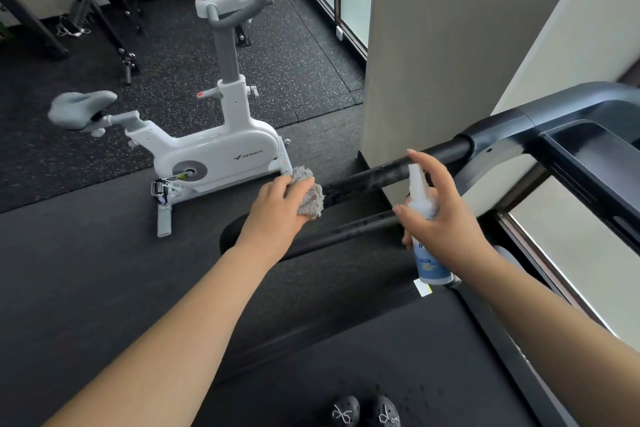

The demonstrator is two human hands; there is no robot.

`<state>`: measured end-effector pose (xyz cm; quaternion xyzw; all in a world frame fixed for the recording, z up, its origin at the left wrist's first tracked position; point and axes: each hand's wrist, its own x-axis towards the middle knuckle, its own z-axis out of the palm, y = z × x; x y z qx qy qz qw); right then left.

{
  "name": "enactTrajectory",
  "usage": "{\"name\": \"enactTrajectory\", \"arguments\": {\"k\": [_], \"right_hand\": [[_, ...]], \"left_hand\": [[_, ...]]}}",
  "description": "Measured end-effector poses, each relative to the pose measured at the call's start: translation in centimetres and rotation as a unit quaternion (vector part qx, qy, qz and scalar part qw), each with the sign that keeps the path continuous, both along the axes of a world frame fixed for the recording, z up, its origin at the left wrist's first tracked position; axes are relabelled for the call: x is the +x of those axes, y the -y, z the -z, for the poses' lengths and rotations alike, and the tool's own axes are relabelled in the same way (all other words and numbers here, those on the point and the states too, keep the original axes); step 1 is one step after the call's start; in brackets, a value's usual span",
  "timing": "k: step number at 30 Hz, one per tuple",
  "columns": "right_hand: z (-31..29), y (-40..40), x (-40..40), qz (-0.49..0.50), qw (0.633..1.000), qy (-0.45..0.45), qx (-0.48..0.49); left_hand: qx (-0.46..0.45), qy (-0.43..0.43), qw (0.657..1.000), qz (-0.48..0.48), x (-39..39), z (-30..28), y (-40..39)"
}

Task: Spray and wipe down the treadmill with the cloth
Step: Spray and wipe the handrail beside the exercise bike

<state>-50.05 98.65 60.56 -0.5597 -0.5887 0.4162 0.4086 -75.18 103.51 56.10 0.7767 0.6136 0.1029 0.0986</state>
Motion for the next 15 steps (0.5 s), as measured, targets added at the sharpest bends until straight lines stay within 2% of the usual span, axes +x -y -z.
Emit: {"name": "enactTrajectory", "arguments": {"k": [5,10,15], "right_hand": [[-0.3,0.3,0.8,0.014,1.0,-0.005,0.01],[-0.7,0.4,1.8,0.028,1.0,0.013,0.0],[-0.5,0.5,3.3,0.048,0.998,0.028,-0.004]], "left_hand": [[0.019,-0.007,0.999,0.044,3.0,0.9,-1.4],[-0.006,-0.02,0.995,0.097,8.1,1.1,-3.4],[-0.009,-0.03,0.994,0.109,13.4,1.0,-5.8]]}}
